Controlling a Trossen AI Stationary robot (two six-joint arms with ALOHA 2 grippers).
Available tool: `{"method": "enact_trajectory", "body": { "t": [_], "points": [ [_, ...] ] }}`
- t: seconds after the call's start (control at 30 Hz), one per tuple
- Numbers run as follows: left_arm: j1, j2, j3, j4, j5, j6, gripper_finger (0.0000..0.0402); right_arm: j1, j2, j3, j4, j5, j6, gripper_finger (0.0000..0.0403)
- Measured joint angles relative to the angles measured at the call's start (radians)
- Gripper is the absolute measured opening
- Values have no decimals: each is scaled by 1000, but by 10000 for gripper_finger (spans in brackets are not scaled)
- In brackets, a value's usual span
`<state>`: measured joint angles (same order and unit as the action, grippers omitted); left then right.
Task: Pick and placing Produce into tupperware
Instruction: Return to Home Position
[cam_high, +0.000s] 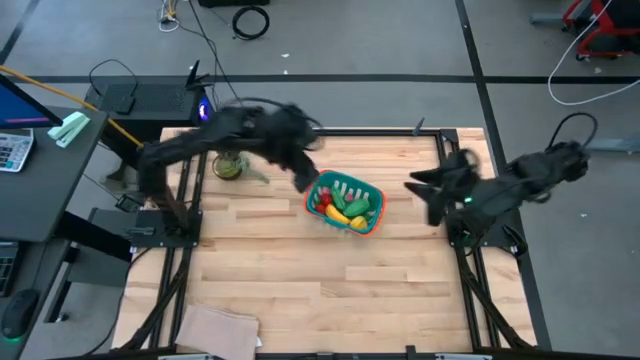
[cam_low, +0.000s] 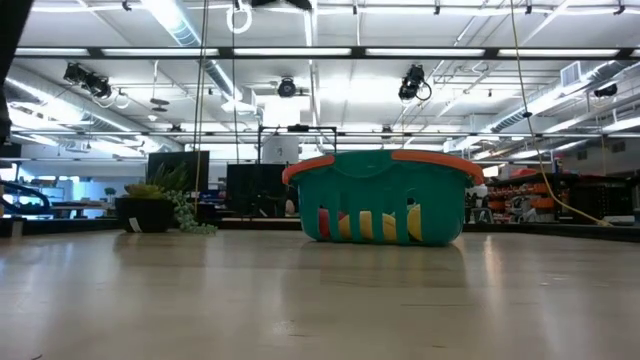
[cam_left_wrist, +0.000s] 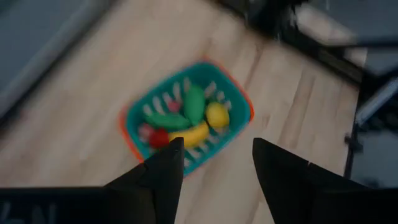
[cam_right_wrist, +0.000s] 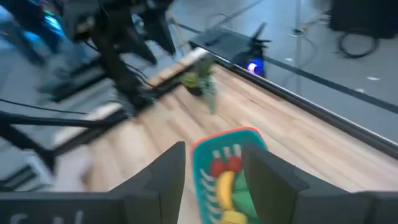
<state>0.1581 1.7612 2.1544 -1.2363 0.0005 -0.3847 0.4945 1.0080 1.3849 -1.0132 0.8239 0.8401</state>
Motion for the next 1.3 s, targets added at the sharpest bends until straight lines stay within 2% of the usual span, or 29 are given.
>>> {"method": "enact_trajectory", "body": {
  "t": [0.13,0.3,0.4,0.53,0.63,0.83,0.9,1.0,1.1,1.23,1.3],
  "points": [
    [-33,-138,67,-124,-85,-61,195,78,-69,0,0,34,-1,166],
    [-134,-330,73,-284,-222,-186,196,136,-66,0,-1,78,-33,166],
    [-184,-457,60,-333,-304,-264,198,136,-40,0,-5,125,-64,166],
    [-219,-608,17,-300,-309,-215,195,77,-14,0,6,146,-129,166],
    [-223,-687,-20,-306,-308,-174,191,17,-6,0,34,73,-198,166],
    [-223,-828,-169,-289,-311,-129,190,-163,-38,0,173,-72,-449,166],
    [-223,-872,-237,-288,-315,-146,190,-229,-52,0,252,-161,-528,166],
    [-223,-947,-362,-273,-322,-183,190,-308,-58,0,388,-351,-603,166],
    [-223,-1045,-509,-180,-346,-195,190,-348,-51,0,448,-482,-627,166],
    [-223,-1177,-729,45,-349,-164,190,-351,-48,-34,455,-493,-613,166],
    [-223,-1240,-834,145,-345,-145,190,-351,-54,-90,528,-494,-613,166]
  ]
}}
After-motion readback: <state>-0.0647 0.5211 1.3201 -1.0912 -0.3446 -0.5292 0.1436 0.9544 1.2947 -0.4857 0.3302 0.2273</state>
